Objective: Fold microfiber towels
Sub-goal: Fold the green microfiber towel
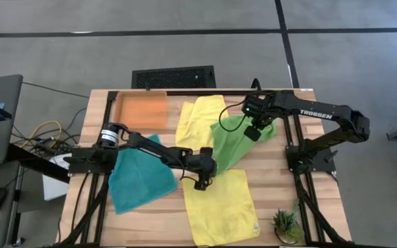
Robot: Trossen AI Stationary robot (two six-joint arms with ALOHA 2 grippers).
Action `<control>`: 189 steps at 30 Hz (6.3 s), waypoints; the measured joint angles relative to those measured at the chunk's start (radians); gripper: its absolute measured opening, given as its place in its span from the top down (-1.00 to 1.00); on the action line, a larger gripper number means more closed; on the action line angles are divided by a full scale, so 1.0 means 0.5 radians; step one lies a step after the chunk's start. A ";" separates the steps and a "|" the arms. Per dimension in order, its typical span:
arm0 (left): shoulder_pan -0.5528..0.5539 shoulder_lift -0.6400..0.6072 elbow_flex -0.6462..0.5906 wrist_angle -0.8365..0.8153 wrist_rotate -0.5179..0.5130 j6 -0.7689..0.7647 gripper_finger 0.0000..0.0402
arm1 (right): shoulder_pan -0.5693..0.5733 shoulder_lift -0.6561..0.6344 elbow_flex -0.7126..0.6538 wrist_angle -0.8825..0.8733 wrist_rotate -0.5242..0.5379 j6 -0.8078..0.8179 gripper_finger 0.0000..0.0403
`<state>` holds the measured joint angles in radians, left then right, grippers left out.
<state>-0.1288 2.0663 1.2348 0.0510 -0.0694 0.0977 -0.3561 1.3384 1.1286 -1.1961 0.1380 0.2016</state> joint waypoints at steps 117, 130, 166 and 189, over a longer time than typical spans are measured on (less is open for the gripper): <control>0.223 -0.840 0.000 -1.276 0.309 -1.150 1.00 | 1.250 0.010 -0.093 -0.432 -0.393 0.420 0.96; 0.362 -0.775 0.003 -1.176 -0.028 -1.156 1.00 | 1.052 0.011 -0.473 -0.307 0.049 0.530 0.96; 0.446 -0.528 0.000 -0.881 -0.357 -1.027 0.50 | 0.747 0.011 -0.623 -0.096 0.196 0.413 0.49; 0.154 -0.526 -0.001 -0.780 -0.005 0.098 0.18 | 0.733 -0.357 -0.372 -0.049 0.164 0.326 0.08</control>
<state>-0.0519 1.8034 1.2343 -0.3392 -0.0720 0.1467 0.0105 1.1597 0.9428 -1.2206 0.2199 0.3646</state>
